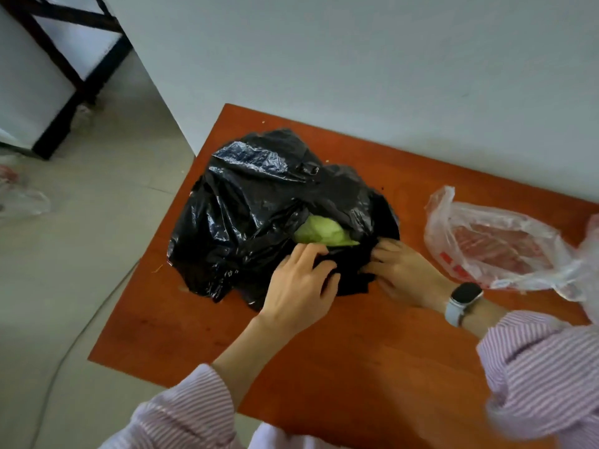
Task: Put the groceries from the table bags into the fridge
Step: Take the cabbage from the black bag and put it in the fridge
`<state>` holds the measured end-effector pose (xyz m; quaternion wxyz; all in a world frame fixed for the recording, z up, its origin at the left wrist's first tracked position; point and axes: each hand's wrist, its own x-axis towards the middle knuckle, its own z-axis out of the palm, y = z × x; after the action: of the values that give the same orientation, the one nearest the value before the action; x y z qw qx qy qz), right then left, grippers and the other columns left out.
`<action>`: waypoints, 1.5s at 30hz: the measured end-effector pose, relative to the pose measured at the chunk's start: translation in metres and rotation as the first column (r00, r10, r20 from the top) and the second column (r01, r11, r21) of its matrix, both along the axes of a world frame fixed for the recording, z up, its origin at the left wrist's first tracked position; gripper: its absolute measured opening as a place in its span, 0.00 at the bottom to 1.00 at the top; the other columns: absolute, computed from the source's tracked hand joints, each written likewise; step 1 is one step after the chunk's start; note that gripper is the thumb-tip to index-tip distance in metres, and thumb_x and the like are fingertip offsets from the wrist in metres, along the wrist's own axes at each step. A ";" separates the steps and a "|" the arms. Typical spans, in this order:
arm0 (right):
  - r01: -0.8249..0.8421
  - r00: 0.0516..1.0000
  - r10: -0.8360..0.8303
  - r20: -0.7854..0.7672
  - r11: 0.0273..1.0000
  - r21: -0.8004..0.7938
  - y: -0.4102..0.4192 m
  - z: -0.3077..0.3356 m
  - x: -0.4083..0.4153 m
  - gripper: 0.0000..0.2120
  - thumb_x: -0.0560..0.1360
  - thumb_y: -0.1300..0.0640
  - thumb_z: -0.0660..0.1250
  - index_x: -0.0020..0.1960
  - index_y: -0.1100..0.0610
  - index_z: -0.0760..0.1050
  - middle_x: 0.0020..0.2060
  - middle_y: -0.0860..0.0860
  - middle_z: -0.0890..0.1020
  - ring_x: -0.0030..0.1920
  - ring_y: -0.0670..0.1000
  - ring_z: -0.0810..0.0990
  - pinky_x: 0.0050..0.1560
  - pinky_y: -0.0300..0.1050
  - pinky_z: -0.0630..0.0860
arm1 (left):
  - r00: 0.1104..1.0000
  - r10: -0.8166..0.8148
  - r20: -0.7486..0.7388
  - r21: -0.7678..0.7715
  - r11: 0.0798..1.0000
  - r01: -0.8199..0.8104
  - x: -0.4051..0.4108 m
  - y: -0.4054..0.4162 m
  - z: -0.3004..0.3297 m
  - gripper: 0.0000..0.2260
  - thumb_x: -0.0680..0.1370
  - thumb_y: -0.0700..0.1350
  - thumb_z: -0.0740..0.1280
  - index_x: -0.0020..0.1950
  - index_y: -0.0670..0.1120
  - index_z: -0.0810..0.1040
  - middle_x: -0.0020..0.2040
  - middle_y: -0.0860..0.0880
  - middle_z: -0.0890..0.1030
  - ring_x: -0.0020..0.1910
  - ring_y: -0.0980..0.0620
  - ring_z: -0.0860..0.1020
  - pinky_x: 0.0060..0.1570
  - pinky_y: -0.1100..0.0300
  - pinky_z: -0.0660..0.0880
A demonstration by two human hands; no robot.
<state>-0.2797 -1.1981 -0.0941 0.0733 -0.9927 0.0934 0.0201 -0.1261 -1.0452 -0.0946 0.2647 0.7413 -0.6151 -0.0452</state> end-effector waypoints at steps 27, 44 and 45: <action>0.506 0.628 -0.757 0.178 0.572 0.645 -0.054 0.022 0.087 0.15 0.76 0.58 0.63 0.63 0.54 0.71 0.55 0.51 0.77 0.52 0.51 0.76 0.55 0.50 0.73 | 0.984 -0.051 0.173 -0.042 0.997 0.059 0.085 -0.118 0.055 0.15 0.77 0.51 0.58 0.48 0.47 0.83 0.45 0.50 0.84 0.46 0.49 0.81 0.45 0.56 0.74; 0.438 0.732 -0.672 -0.113 0.337 0.833 -0.039 -0.034 0.044 0.19 0.81 0.50 0.47 0.71 0.46 0.59 0.69 0.40 0.63 0.70 0.41 0.60 0.67 0.28 0.55 | 0.491 0.422 -0.762 0.445 0.892 -0.076 0.117 -0.109 -0.039 0.18 0.80 0.57 0.53 0.62 0.52 0.77 0.61 0.49 0.78 0.61 0.50 0.74 0.62 0.54 0.69; 0.461 0.697 -0.711 -0.093 0.345 0.818 -0.037 -0.037 0.042 0.19 0.81 0.52 0.49 0.71 0.49 0.62 0.68 0.44 0.66 0.70 0.45 0.63 0.68 0.34 0.59 | 0.546 0.393 -0.740 0.398 0.910 -0.115 0.114 -0.105 -0.035 0.18 0.80 0.54 0.54 0.63 0.50 0.75 0.62 0.49 0.77 0.63 0.51 0.73 0.62 0.57 0.68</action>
<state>-0.2372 -1.2355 -0.1307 0.5191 -0.7385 0.4163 -0.1090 -0.0118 -1.1499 -0.1299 0.4010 0.7522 -0.2967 -0.4305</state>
